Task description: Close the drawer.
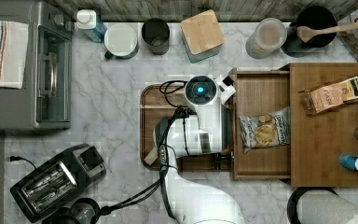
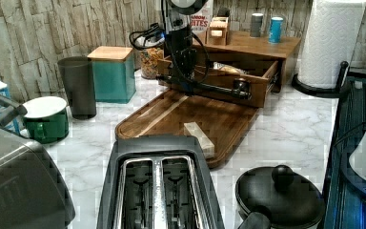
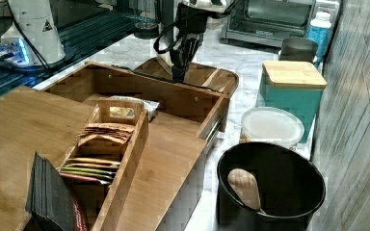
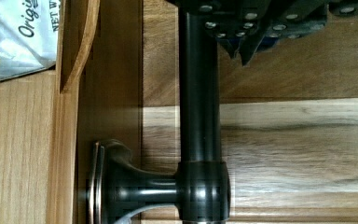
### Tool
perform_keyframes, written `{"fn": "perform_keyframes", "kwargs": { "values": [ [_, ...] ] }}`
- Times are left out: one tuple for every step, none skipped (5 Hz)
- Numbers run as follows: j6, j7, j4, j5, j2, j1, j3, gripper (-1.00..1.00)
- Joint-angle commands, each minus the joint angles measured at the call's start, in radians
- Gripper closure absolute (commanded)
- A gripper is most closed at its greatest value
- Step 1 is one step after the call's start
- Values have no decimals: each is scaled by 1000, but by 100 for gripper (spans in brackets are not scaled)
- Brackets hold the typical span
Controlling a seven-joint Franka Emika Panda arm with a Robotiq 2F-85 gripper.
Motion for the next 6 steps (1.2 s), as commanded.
{"fn": "perform_keyframes", "kwargs": {
  "values": [
    [-9,-271,24,20,-26,-123,-40,100],
    [9,-427,53,26,-2,-185,-72,100],
    [-9,-589,117,74,30,-253,-103,100],
    [-11,-676,187,100,64,-305,-136,100],
    [-67,-745,308,168,126,-356,-178,100],
    [-66,-727,381,187,171,-397,-207,100]
  ]
}}
